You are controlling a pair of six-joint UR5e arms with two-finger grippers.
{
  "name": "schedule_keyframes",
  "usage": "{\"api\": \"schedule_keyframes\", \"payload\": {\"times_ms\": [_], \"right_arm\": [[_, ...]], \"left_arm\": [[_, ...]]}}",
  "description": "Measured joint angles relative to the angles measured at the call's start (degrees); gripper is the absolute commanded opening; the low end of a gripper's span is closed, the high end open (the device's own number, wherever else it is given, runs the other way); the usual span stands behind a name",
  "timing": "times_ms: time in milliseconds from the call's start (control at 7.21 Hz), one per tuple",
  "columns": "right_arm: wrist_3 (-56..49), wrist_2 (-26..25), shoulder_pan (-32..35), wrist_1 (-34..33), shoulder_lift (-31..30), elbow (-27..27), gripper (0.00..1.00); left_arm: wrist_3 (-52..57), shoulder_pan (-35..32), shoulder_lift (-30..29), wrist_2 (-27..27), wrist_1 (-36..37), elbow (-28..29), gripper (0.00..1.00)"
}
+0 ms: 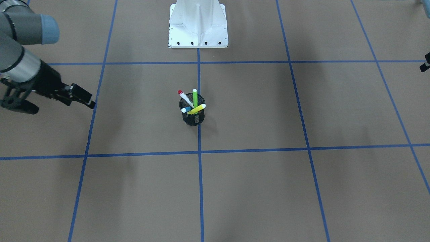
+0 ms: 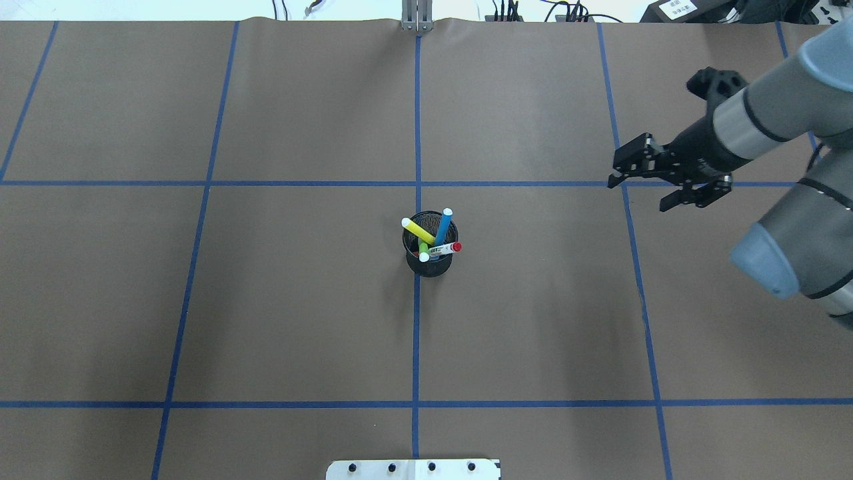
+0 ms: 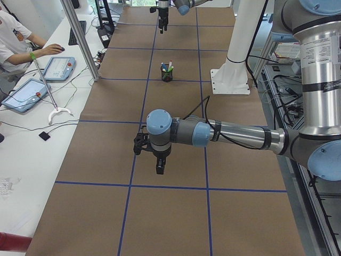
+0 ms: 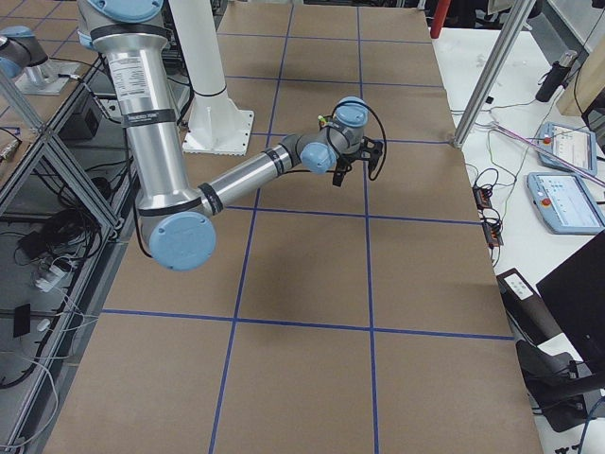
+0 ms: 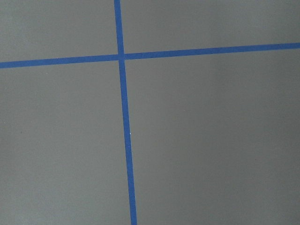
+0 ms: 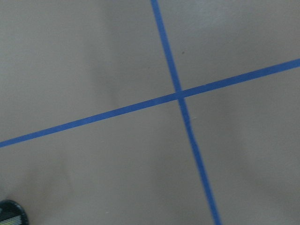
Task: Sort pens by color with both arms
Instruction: 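Move the right gripper over the black mesh pen cup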
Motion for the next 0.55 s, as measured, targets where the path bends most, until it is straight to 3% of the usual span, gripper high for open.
{"api": "schedule_keyframes", "payload": {"times_ms": [277,555], "right_arm": [[7.8,-5.1,-7.0,-5.8,8.5,-0.3,0.97],[9.6,-6.9,-10.2,-8.1,12.4,-0.7,0.98]], "left_arm": [[0.0,0.0,0.0,0.0,0.0,0.1,1.0],[0.0,0.0,0.0,0.0,0.0,0.1,1.0]]}}
